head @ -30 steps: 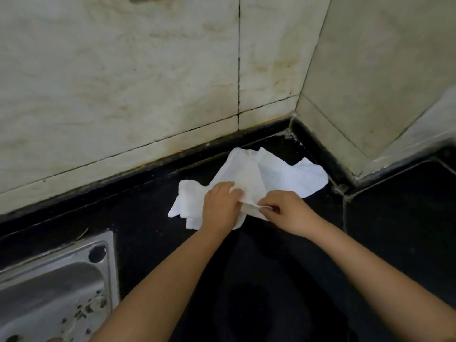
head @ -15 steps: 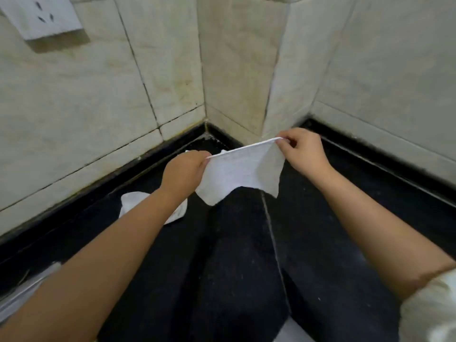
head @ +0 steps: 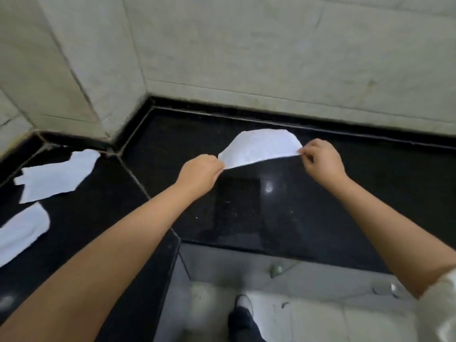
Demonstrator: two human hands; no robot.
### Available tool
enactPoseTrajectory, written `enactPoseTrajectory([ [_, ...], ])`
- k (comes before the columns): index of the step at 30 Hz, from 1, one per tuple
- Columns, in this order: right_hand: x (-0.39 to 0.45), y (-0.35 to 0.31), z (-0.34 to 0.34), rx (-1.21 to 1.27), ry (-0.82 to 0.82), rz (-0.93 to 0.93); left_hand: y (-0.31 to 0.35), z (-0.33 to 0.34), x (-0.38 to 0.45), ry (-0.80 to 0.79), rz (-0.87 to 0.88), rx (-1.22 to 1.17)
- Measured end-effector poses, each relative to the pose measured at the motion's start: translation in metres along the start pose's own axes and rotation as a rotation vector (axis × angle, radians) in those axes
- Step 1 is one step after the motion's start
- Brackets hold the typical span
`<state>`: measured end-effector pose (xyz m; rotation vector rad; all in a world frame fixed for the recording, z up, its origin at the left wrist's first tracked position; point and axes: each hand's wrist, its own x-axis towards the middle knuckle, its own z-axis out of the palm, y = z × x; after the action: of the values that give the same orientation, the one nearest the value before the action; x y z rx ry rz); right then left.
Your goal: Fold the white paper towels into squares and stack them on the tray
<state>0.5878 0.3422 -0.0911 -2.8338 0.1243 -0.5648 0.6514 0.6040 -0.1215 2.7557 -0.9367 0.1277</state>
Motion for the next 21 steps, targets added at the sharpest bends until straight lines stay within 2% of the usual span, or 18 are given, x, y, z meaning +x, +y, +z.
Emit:
enactPoseTrajectory([
  [5, -0.112, 0.068, 0.025, -0.121, -0.331, 0.020, 0.052, 0.068, -0.017, -0.317, 0.132, 0.048],
  [9, -0.142, 0.083, 0.040, -0.216, -0.711, 0.104, 0.069, 0.098, -0.023, -0.575, 0.174, 0.031],
  [11, -0.139, 0.092, 0.041, -0.173, -0.850, 0.134, 0.071, 0.102, -0.018, -0.677, 0.142, -0.021],
  [15, -0.110, 0.110, 0.037, 0.027, -0.872, 0.177, 0.067, 0.098, 0.007, -0.713, -0.033, -0.172],
  [21, -0.045, 0.137, 0.058, 0.151, -0.709, 0.285, 0.058, 0.100, 0.060, -0.480, -0.223, -0.210],
])
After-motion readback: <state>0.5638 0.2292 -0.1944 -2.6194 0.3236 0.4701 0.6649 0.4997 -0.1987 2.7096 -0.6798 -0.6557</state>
